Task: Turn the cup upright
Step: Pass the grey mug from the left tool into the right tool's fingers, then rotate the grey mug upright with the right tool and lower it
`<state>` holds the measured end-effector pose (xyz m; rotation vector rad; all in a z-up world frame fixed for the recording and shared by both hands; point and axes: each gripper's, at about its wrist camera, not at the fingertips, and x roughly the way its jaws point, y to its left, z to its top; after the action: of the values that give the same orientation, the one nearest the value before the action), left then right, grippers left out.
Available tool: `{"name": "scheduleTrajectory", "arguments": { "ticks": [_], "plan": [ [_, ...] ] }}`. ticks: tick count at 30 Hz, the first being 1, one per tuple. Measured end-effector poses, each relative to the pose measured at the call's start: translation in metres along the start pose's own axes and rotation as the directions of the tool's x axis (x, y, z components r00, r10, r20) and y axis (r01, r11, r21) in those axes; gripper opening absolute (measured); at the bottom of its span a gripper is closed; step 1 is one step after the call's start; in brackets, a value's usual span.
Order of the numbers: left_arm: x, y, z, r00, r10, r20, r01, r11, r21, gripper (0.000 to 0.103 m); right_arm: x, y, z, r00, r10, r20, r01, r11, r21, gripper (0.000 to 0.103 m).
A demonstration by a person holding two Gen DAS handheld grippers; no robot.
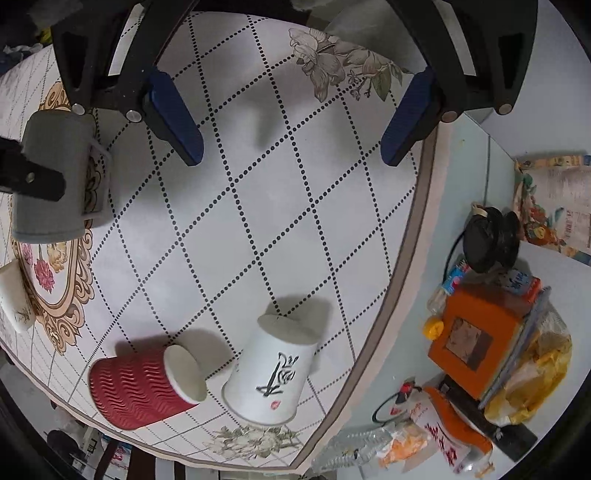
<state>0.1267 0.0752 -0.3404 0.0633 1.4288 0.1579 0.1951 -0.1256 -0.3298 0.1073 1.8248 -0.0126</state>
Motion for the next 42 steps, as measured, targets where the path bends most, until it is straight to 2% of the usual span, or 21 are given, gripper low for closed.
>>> {"name": "scheduleTrajectory", "arguments": {
  "ticks": [2, 6, 8, 13, 20, 23, 27, 31, 34, 35, 37, 39, 42],
  "plan": [
    [0.003, 0.003, 0.002, 1.0, 0.002, 0.0, -0.002, 1.0, -0.006, 0.101, 0.008, 0.004, 0.001, 1.0, -0.009, -0.024, 0.009, 1.0, -0.01, 0.094],
    [0.005, 0.006, 0.004, 1.0, 0.004, 0.005, -0.004, 1.0, -0.012, 0.101, 0.019, 0.01, 0.001, 0.996, -0.084, -0.04, 0.082, 0.996, -0.037, 0.092],
    [0.007, 0.006, 0.006, 1.0, -0.003, 0.004, 0.003, 1.0, -0.013, 0.101, 0.023, 0.009, 0.001, 0.992, -0.119, -0.041, 0.117, 0.992, -0.047, 0.083],
    [0.008, 0.004, 0.008, 1.0, 0.0, -0.002, 0.0, 1.0, -0.006, 0.101, 0.029, 0.006, 0.0, 0.992, -0.118, -0.041, 0.116, 0.992, -0.045, 0.083],
    [0.006, -0.002, 0.009, 1.0, 0.002, -0.012, -0.002, 1.0, 0.018, 0.101, 0.025, -0.018, -0.011, 0.999, -0.033, -0.003, 0.033, 0.999, 0.025, 0.083],
    [0.005, -0.003, 0.011, 1.0, 0.0, -0.024, 0.001, 1.0, 0.016, 0.101, 0.012, -0.034, -0.022, 0.998, -0.006, 0.063, 0.002, 0.998, 0.061, 0.083],
    [0.009, -0.007, 0.018, 0.998, -0.007, -0.063, 0.008, 1.0, 0.007, 0.101, -0.013, -0.054, -0.03, 0.984, 0.039, 0.172, -0.059, 0.992, 0.111, 0.083],
    [0.018, -0.016, 0.031, 0.996, -0.026, -0.09, 0.026, 1.0, 0.01, 0.101, -0.039, -0.062, -0.026, 0.943, 0.056, 0.329, -0.102, 0.987, 0.124, 0.083],
    [0.027, -0.024, 0.041, 0.995, -0.021, -0.093, 0.023, 0.999, 0.026, 0.101, -0.049, -0.052, -0.007, 0.887, 0.029, 0.46, -0.093, 0.989, 0.119, 0.083],
    [0.031, -0.028, 0.045, 0.996, -0.016, -0.092, 0.019, 0.999, 0.034, 0.101, -0.05, -0.053, -0.002, 0.86, 0.015, 0.509, -0.089, 0.989, 0.121, 0.083],
    [0.037, -0.034, 0.049, 0.996, -0.008, -0.087, 0.012, 0.999, 0.044, 0.101, -0.043, -0.045, 0.015, 0.828, -0.002, 0.56, -0.085, 0.988, 0.128, 0.083],
    [0.043, -0.041, 0.052, 0.997, 0.002, -0.077, 0.003, 0.998, 0.057, 0.101, -0.039, -0.039, 0.019, 0.788, -0.04, 0.615, -0.057, 0.989, 0.137, 0.083],
    [0.046, -0.048, 0.052, 0.998, -0.003, -0.069, 0.009, 0.997, 0.076, 0.101, -0.022, -0.04, 0.025, 0.759, -0.077, 0.647, -0.016, 0.99, 0.137, 0.083]
  ]
}}
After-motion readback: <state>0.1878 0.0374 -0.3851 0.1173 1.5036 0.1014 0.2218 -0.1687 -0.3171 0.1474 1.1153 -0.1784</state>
